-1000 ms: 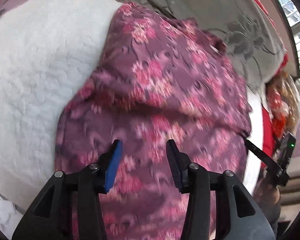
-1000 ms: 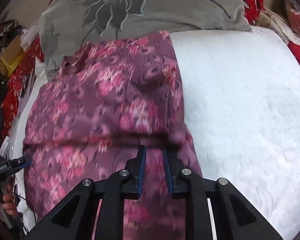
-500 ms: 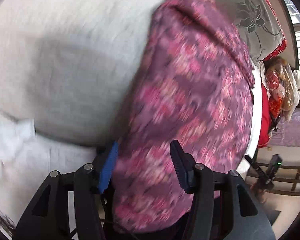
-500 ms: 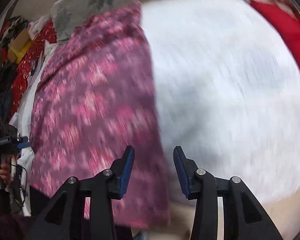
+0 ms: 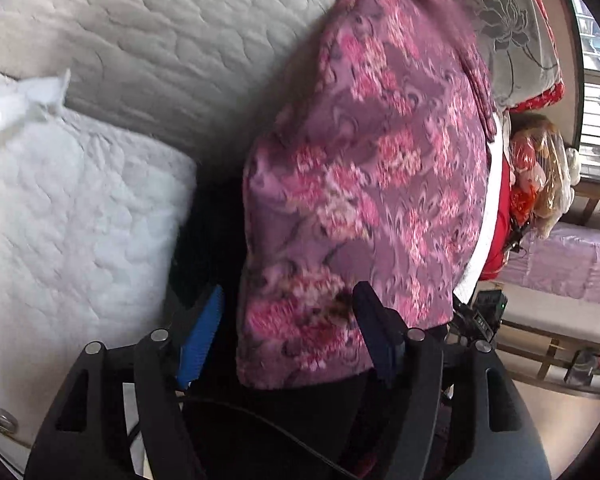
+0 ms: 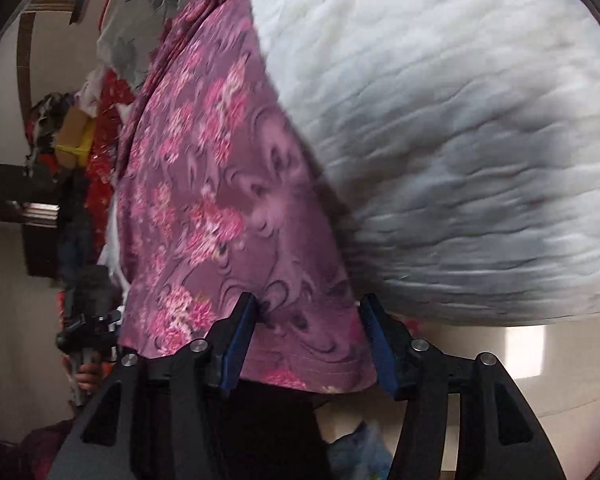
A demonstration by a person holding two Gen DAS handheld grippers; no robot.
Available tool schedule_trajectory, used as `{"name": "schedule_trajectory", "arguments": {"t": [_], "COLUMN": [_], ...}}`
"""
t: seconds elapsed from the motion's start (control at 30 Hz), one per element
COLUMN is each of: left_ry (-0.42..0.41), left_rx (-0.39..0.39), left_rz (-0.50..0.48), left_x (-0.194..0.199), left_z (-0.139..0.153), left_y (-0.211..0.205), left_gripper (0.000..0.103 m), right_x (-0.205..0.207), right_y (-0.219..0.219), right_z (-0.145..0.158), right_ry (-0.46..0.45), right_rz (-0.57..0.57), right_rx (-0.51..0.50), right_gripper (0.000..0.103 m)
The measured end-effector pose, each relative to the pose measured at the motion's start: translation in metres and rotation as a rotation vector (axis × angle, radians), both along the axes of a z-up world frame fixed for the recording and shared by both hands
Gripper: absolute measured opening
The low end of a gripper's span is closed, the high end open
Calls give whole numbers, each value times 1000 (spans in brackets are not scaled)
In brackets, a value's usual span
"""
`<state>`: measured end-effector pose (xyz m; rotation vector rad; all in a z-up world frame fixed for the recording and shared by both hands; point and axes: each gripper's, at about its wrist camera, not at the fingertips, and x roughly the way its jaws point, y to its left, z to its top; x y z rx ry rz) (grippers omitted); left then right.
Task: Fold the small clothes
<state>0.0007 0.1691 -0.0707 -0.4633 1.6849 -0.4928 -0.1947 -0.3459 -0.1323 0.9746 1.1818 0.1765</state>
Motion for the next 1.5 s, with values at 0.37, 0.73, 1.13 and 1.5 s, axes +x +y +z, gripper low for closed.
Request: {"name": "schedule_trajectory", "arguments": {"t": [0.37, 0.73, 1.13, 1.5], "left_ry": [-129, -210, -349, -366], "left_rx": [-53, -243, -289, -313], "left_rz": [-8, 87, 232, 350], "left_x": [-1, 43, 160, 296], "left_z": [43, 88, 115, 92], "left_y": [-9, -24, -38, -72], "left_gripper": [3, 3, 3, 3], "right_x": [-4, 35, 132, 278], "right_y": [17, 23, -17, -66], "right_z": [46, 123, 158, 136], "right_ry": [-176, -406, -533, -499], "right_rz": [65, 19, -139, -300], "right_rx": [-6, 53, 119, 156], "right_gripper": [7, 7, 7, 7]}}
